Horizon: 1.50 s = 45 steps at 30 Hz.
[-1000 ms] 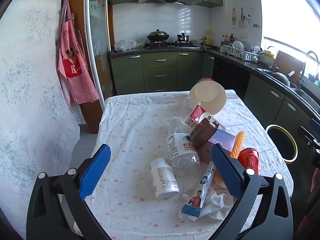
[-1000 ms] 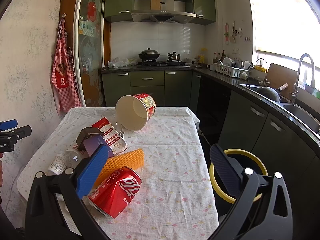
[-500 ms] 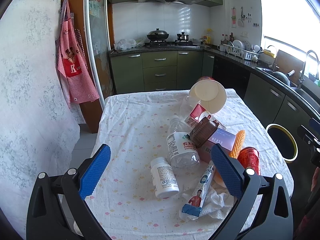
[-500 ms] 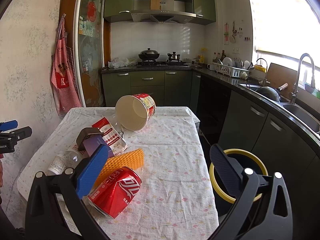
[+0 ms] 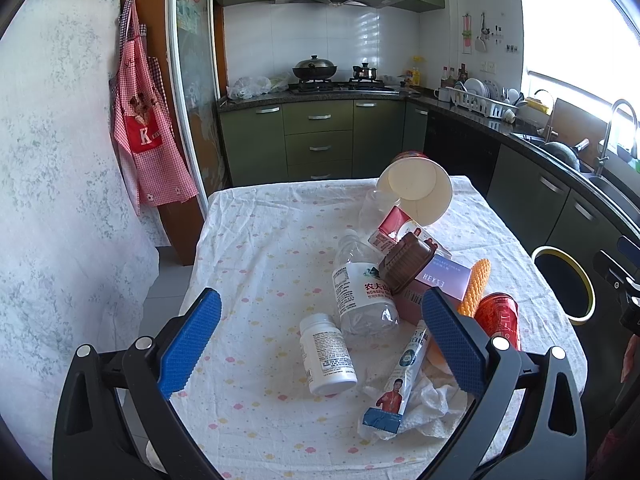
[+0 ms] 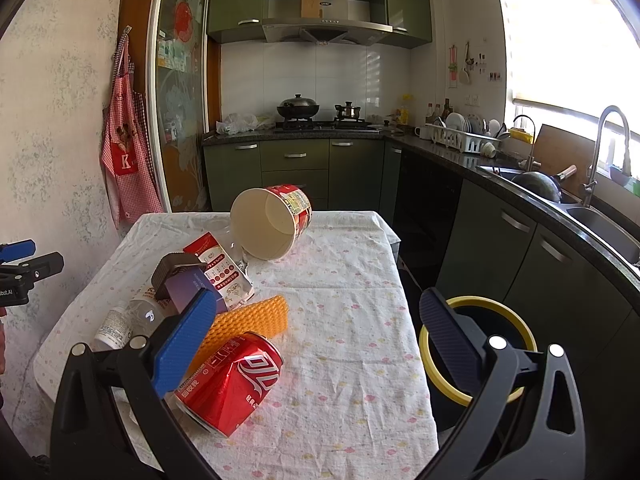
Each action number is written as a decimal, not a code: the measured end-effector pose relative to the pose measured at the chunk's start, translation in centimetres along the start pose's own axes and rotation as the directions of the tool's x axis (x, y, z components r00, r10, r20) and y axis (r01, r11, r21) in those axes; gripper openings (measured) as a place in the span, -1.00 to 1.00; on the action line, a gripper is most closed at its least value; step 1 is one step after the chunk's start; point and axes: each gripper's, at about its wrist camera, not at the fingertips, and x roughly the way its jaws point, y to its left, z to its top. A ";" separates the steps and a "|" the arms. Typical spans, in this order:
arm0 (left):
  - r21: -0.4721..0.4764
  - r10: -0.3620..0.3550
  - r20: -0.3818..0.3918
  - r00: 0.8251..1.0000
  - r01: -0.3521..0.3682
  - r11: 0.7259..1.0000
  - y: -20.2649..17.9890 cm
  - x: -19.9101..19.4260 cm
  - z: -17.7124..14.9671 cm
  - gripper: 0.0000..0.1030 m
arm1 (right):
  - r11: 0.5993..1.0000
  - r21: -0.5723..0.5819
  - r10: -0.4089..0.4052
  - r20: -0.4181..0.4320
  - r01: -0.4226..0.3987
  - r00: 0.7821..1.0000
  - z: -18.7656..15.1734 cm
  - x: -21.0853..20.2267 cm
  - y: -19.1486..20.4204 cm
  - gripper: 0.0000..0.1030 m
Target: Collect trash
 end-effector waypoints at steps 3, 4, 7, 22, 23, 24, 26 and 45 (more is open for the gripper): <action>-0.001 -0.001 -0.004 1.000 0.001 1.000 0.0 0.2 -0.1 0.93 | 1.000 0.000 -0.001 -0.001 0.001 1.000 0.0 0.0 0.0 0.88; -0.003 -0.004 -0.008 1.000 0.004 1.000 0.0 0.3 -0.1 0.93 | 1.000 0.000 -0.001 0.000 0.001 1.000 0.1 0.0 0.0 0.88; -0.004 -0.013 -0.019 1.000 0.013 1.000 0.3 1.3 0.4 0.93 | 1.000 -0.010 -0.007 -0.001 0.007 1.000 0.0 0.1 0.0 0.88; -0.022 -0.015 -0.024 1.000 0.014 1.000 3.1 14.5 7.9 0.93 | 0.975 -0.180 0.118 -0.094 -0.133 0.989 5.2 13.9 -0.1 0.88; -0.034 -0.019 -0.034 0.999 0.018 0.999 3.5 16.0 8.5 0.93 | 0.972 -0.188 0.122 -0.109 -0.141 0.986 5.6 15.3 0.1 0.83; -0.049 -0.027 -0.044 0.999 0.025 0.998 3.9 17.5 9.0 0.93 | 0.969 -0.202 0.121 -0.116 -0.143 0.986 5.9 16.5 0.5 0.78; -0.082 -0.025 -0.052 0.998 0.021 0.996 4.6 20.0 9.5 0.93 | 0.965 -0.226 0.109 -0.130 -0.136 0.985 6.4 19.3 1.2 0.64; -0.080 -0.006 -0.043 0.999 0.003 0.997 4.7 24.4 8.3 0.93 | 0.931 -0.366 -0.061 -0.121 0.013 0.991 9.8 32.3 5.1 -0.80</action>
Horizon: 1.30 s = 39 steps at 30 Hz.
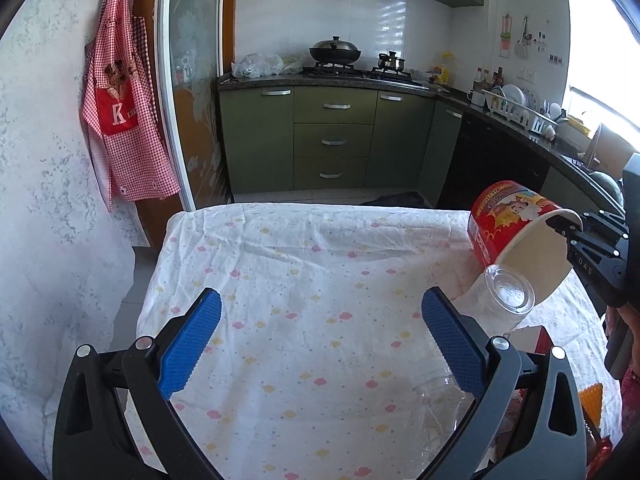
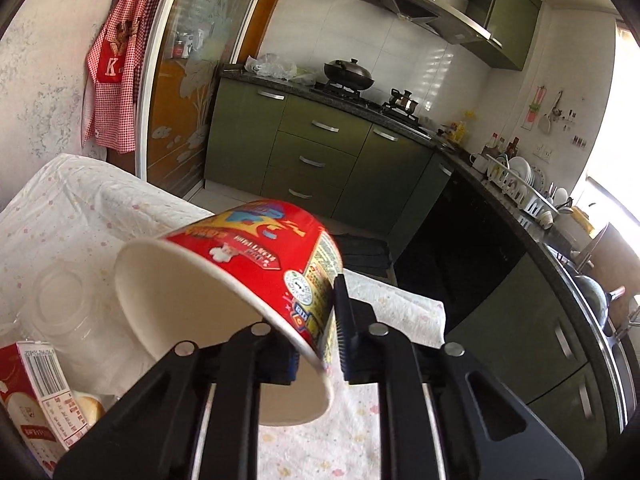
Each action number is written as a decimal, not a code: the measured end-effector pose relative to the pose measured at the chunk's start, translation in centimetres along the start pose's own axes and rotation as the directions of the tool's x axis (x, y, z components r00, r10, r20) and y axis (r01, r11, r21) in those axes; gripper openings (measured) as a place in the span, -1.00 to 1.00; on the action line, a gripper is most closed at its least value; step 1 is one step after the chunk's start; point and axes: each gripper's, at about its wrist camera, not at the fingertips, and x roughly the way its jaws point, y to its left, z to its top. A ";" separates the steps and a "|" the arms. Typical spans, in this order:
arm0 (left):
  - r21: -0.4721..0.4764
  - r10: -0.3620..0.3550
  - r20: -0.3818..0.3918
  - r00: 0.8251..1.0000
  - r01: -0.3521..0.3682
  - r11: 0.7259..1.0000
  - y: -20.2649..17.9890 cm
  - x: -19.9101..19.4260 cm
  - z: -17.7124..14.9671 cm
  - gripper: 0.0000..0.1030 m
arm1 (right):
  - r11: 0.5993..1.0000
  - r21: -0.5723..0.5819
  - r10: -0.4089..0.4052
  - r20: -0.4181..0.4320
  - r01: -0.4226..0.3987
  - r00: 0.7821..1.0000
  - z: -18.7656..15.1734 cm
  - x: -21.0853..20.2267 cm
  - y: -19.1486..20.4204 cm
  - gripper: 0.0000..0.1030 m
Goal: Collect trash
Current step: 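Grasp the red-and-white paper cup with the right tool and lift it, then carry the paper cup over the yellow-rimmed bin and open the right tool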
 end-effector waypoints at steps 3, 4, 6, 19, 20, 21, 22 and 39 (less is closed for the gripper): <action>0.000 -0.012 -0.001 1.000 0.012 1.000 0.0 -0.2 -0.1 0.93 | 0.998 0.057 0.041 -0.075 -0.037 0.996 1.7 1.1 -1.7 -0.87; 0.001 -0.017 0.000 1.000 0.017 1.000 -0.1 -0.3 -0.1 0.93 | 0.994 0.094 0.066 -0.104 -0.056 0.992 2.1 1.2 -2.7 -0.90; 0.006 -0.030 0.008 1.000 0.030 1.000 -0.2 -0.5 -0.1 0.93 | 0.974 0.199 0.143 -0.160 -0.110 0.977 2.9 1.4 -5.4 -0.94; 0.004 -0.144 0.060 0.988 0.144 0.990 -0.7 -3.0 0.1 0.93 | 0.738 0.675 0.380 -0.405 -0.008 0.831 -11.2 -9.4 -25.5 -0.94; 0.005 -0.165 0.059 0.984 0.165 0.986 -0.8 -3.2 0.1 0.93 | 0.730 0.683 0.369 -0.432 0.031 0.823 -12.9 -10.3 -26.7 -0.94; 0.006 -0.184 0.060 0.981 0.184 0.983 -1.1 -3.4 0.1 0.93 | 0.725 0.685 0.355 -0.461 0.072 0.813 -14.5 -11.1 -27.7 -0.94; 0.007 -0.199 0.063 0.978 0.199 0.980 -1.3 -3.6 0.1 0.93 | 0.719 0.687 0.346 -0.487 0.106 0.802 -16.1 -11.6 -28.5 -0.94; 0.139 -0.253 0.113 0.961 0.237 0.961 -4.7 -5.7 -0.6 0.93 | 0.646 0.699 0.398 -0.652 0.308 0.645 -30.9 -2.9 -30.5 -0.53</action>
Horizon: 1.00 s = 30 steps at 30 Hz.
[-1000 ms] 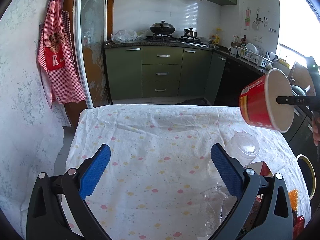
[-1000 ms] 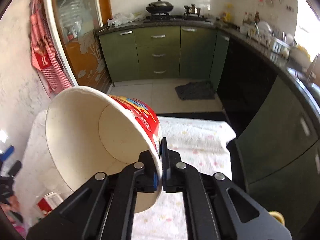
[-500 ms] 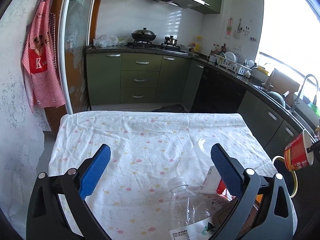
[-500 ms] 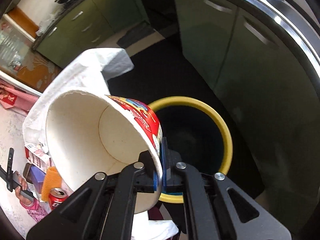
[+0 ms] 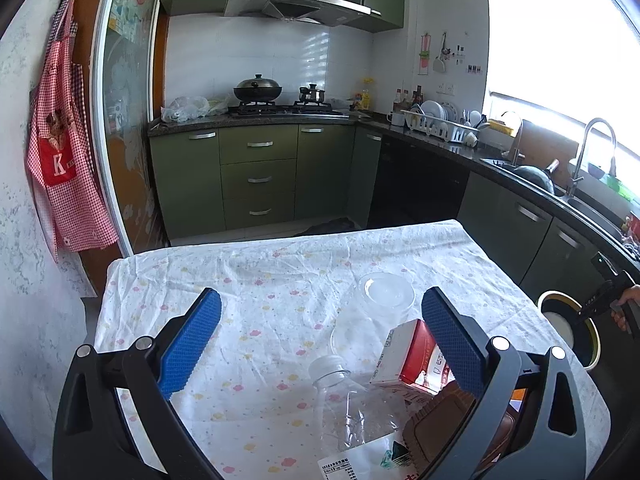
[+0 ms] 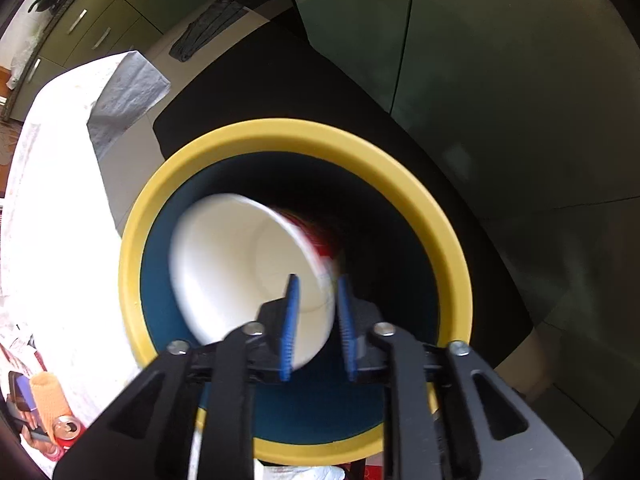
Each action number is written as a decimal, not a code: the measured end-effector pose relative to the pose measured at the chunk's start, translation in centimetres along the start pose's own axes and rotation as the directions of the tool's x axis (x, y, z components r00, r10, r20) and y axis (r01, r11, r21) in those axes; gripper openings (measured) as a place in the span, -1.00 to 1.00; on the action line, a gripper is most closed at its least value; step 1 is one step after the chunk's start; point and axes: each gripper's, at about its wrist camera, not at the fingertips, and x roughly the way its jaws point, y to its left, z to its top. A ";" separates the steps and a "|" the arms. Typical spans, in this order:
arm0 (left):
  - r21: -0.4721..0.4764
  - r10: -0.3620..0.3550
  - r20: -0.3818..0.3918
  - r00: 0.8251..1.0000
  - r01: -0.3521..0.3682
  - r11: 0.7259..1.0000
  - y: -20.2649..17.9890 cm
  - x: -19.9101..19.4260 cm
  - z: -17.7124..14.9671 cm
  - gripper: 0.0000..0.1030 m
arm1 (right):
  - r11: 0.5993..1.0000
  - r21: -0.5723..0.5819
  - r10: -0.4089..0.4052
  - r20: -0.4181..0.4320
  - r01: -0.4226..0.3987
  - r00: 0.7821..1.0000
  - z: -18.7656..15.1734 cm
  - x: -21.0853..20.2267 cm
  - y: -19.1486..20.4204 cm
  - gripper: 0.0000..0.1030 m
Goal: Collect trash
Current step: 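Carry the paper cup over the yellow-rimmed bin and open the right tool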
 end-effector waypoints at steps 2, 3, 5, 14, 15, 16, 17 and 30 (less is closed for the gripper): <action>0.007 -0.006 -0.014 1.000 0.006 1.000 -0.1 0.3 -0.1 0.93 | 1.000 -0.001 0.004 0.012 -0.004 1.000 0.1 -0.4 -0.1 -0.47; 0.010 -0.010 -0.020 1.000 0.010 1.000 -0.1 0.5 -0.2 0.93 | 1.000 -0.004 0.006 0.020 -0.006 1.000 -0.1 -0.7 -0.1 -0.47; 0.017 -0.021 -0.027 0.999 0.021 1.000 -0.3 0.5 -0.3 0.93 | 1.000 -0.016 0.016 0.037 -0.016 0.999 -0.4 -1.4 0.6 -0.42; 0.028 -0.124 -0.138 0.983 0.129 0.991 -1.9 1.6 -0.1 0.93 | 0.990 -0.085 0.116 0.076 -0.109 0.990 -4.2 -2.6 1.6 -0.30; 0.033 -0.126 -0.172 0.977 0.133 0.991 -2.2 2.1 0.1 0.93 | 0.990 -0.094 0.115 0.081 -0.107 0.990 -4.5 -2.7 1.9 -0.29; 0.038 -0.124 -0.211 0.969 0.135 0.990 -2.6 2.7 0.4 0.93 | 0.989 -0.102 0.114 0.087 -0.105 0.990 -4.6 -3.0 2.0 -0.28; 0.038 -0.124 -0.255 0.959 0.138 0.990 -2.9 3.5 0.7 0.93 | 0.988 -0.110 0.116 0.094 -0.105 0.989 -4.8 -3.2 2.2 -0.26; 0.024 -0.092 -0.592 0.801 0.132 0.991 -4.8 13.9 2.8 0.57 | 0.979 -0.151 0.156 0.131 -0.135 0.979 -6.3 -4.7 3.7 -0.08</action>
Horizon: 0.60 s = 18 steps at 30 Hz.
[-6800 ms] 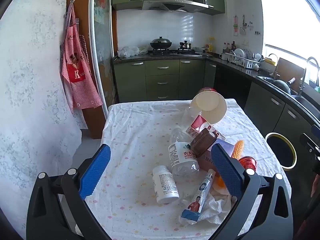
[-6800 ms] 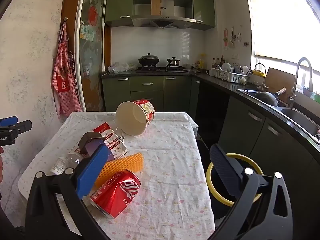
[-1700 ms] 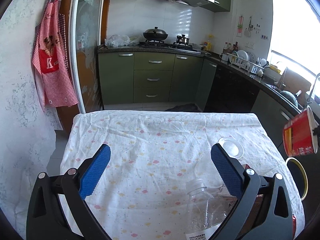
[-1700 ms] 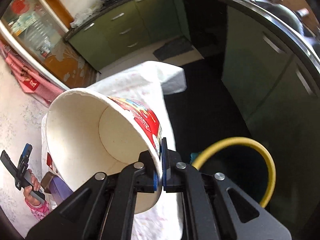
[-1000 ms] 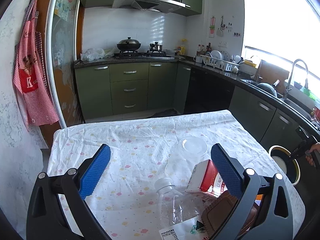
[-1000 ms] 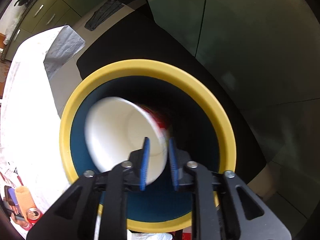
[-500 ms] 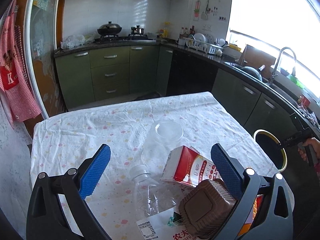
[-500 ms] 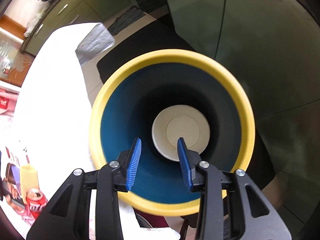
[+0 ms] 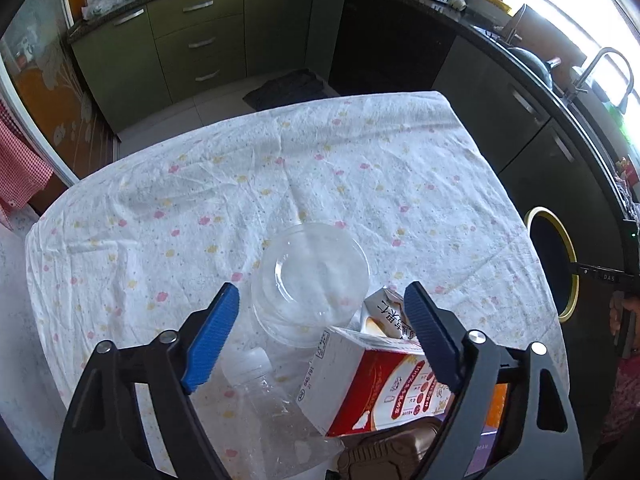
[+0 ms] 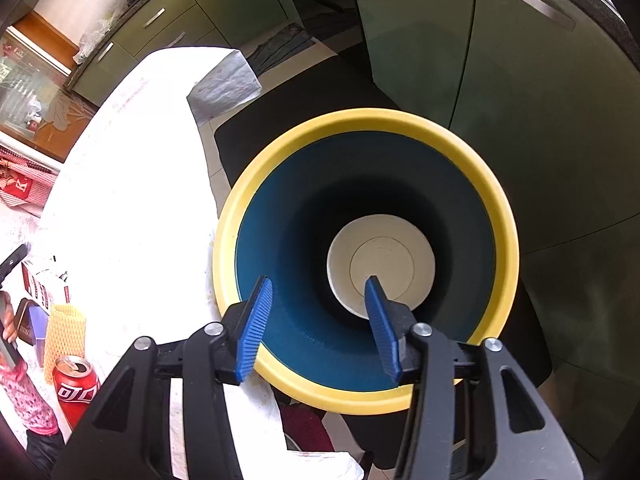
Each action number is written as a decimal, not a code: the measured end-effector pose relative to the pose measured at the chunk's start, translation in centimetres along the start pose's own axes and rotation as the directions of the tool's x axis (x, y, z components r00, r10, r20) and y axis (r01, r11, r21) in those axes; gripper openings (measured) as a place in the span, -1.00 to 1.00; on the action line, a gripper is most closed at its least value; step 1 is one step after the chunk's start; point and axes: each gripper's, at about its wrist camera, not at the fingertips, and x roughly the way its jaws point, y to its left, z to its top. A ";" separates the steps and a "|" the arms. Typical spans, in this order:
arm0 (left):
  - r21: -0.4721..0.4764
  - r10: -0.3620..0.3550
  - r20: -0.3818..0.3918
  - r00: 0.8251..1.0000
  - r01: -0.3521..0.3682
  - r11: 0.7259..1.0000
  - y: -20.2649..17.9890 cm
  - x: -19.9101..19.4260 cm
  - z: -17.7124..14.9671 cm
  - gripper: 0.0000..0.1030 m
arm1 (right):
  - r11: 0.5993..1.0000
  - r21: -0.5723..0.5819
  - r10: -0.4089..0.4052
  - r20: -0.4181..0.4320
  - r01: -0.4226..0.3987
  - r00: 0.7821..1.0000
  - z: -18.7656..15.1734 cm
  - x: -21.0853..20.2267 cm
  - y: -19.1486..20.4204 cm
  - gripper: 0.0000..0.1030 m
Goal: Collect trash
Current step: 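Carry the paper cup over the yellow-rimmed bin and open the right tool, then grasp the clear plastic bowl with the left tool and lift it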
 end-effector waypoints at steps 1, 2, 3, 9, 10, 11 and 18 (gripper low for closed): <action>0.000 0.011 -0.014 1.000 -0.011 1.000 0.0 0.5 0.2 0.51 | 1.000 0.002 -0.005 0.003 0.005 1.000 -0.1 0.0 -0.1 -0.08; -0.002 0.018 -0.024 1.000 -0.018 1.000 0.1 0.8 0.3 0.49 | 1.000 0.004 -0.004 0.002 0.004 1.000 0.0 0.1 -0.1 -0.08; -0.004 0.020 -0.033 0.999 -0.020 1.000 0.2 1.2 0.5 0.49 | 1.000 0.006 -0.003 0.002 0.003 1.000 0.1 0.2 -0.2 -0.08; -0.023 0.016 -0.041 0.999 -0.017 1.000 0.7 2.5 1.1 0.30 | 1.000 0.005 0.000 -0.004 0.000 1.000 0.2 0.7 0.0 -0.07; -0.023 0.017 -0.036 0.999 -0.018 1.000 0.7 2.6 1.2 0.28 | 1.000 0.004 0.000 -0.004 0.000 1.000 0.1 0.8 0.1 -0.07; -0.022 0.018 -0.029 0.999 -0.019 1.000 0.7 2.5 1.3 0.27 | 1.000 0.004 0.001 -0.004 -0.001 1.000 0.1 0.9 0.1 -0.07; -0.018 0.030 0.015 0.999 -0.030 0.999 0.7 1.1 2.3 0.26 | 1.000 -0.004 0.019 0.013 -0.019 1.000 -0.2 0.4 0.1 -0.07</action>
